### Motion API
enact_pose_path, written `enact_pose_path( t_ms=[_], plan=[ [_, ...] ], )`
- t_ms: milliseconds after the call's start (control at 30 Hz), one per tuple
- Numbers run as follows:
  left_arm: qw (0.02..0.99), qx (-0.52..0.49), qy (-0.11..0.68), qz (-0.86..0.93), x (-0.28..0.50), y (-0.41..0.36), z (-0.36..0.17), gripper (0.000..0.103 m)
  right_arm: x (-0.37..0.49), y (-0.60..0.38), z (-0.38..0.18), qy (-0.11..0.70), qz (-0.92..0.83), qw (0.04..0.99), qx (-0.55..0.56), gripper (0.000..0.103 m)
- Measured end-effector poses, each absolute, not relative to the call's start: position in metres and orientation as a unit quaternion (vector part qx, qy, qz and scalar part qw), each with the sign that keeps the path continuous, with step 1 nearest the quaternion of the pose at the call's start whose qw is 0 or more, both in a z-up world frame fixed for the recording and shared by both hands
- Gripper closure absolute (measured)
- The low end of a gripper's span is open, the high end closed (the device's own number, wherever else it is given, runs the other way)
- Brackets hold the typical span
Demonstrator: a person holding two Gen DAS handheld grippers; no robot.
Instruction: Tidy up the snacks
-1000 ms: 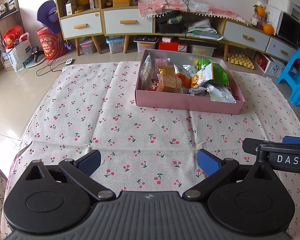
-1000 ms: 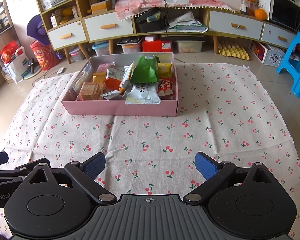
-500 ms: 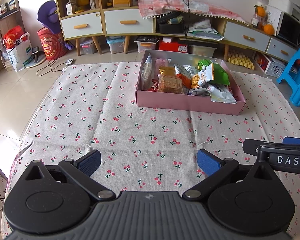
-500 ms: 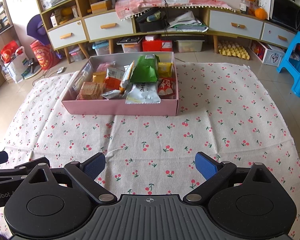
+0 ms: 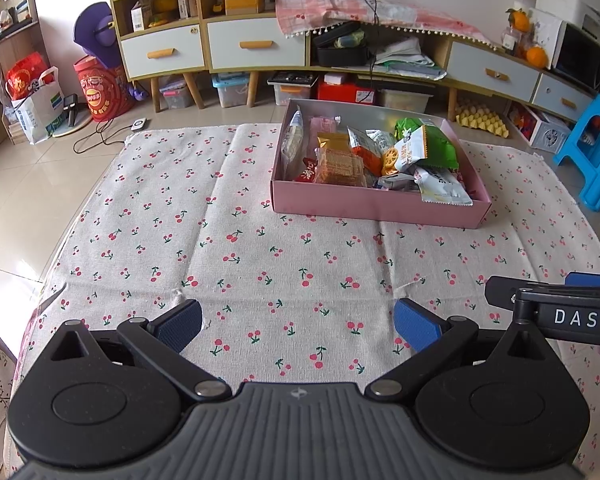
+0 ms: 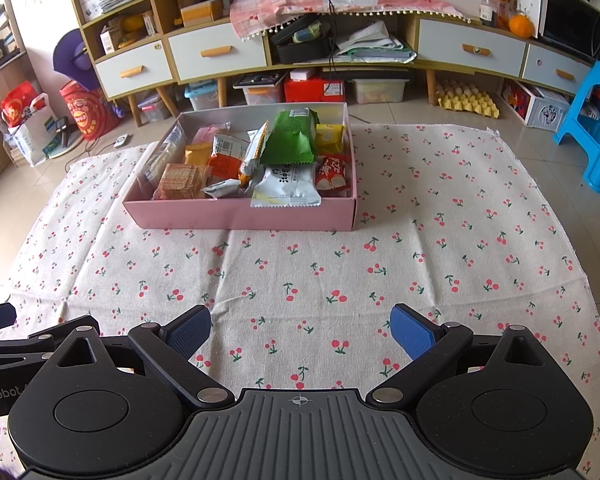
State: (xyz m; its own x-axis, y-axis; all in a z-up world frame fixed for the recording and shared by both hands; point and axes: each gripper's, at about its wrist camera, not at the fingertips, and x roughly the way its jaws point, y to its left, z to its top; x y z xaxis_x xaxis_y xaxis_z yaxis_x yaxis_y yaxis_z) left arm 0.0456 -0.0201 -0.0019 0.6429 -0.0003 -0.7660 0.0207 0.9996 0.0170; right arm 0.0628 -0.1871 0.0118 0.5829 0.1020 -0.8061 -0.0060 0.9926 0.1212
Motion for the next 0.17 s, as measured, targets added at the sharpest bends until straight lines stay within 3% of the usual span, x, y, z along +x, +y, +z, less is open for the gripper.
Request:
enact_pose_path(
  t_ms=[167],
  plan=[
    [0.907, 0.017, 0.422, -0.008, 0.0454, -0.0198, -0.0017, 0.001, 0.0615, -0.1862, 0.0095, 0.457, 0.030, 0.888, 0.052, 0.005]
  ],
)
